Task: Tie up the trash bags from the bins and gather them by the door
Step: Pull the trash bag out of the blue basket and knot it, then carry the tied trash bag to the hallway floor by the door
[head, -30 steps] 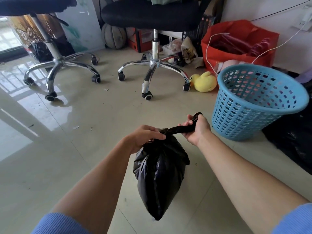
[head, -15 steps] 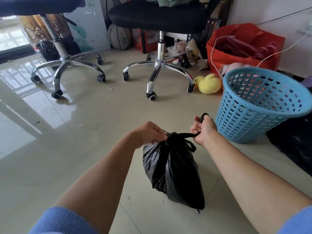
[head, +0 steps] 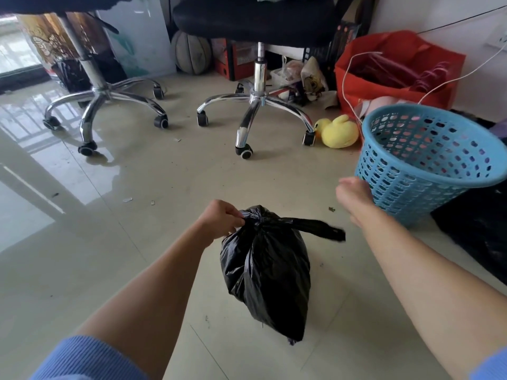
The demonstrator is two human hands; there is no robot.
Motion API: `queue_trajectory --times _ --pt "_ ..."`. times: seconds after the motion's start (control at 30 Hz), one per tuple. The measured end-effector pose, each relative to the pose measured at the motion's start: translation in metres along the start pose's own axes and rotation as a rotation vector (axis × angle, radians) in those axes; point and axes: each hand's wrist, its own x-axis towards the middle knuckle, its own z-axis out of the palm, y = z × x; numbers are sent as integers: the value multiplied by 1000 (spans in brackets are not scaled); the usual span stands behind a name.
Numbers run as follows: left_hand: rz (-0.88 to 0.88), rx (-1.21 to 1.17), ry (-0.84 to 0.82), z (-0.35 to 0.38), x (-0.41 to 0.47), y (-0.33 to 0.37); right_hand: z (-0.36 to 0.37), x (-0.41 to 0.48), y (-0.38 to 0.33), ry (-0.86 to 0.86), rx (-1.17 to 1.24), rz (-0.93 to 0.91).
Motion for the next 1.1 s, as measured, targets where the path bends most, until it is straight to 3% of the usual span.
queue_trajectory --times 0.07,0.13,0.2,0.3,0.47,0.6,0.7,0.9,1.1 --pt "-24 -94 -12 2 3 3 2 -15 -15 20 -253 -280" --pt "-41 -159 -16 6 6 7 17 -30 -21 -247 -333 -414" --pt "-51 -219 -17 8 8 8 36 -37 -15 -565 -403 -357" --pt "-94 -333 20 4 14 -1 48 -38 -2 -723 -556 -307" --pt "-234 -357 189 4 29 -32 59 -25 7 -714 -522 -276" --pt "-337 -311 203 24 20 -53 69 -38 34 -668 -350 -215" --pt "-456 -277 169 32 -14 -63 58 -70 53 -539 -294 -210" --pt "-716 -211 39 11 -114 -45 10 -125 45 -581 -352 -86" --pt "-715 -134 -85 -31 -187 43 -62 -165 -4 -548 -585 171"
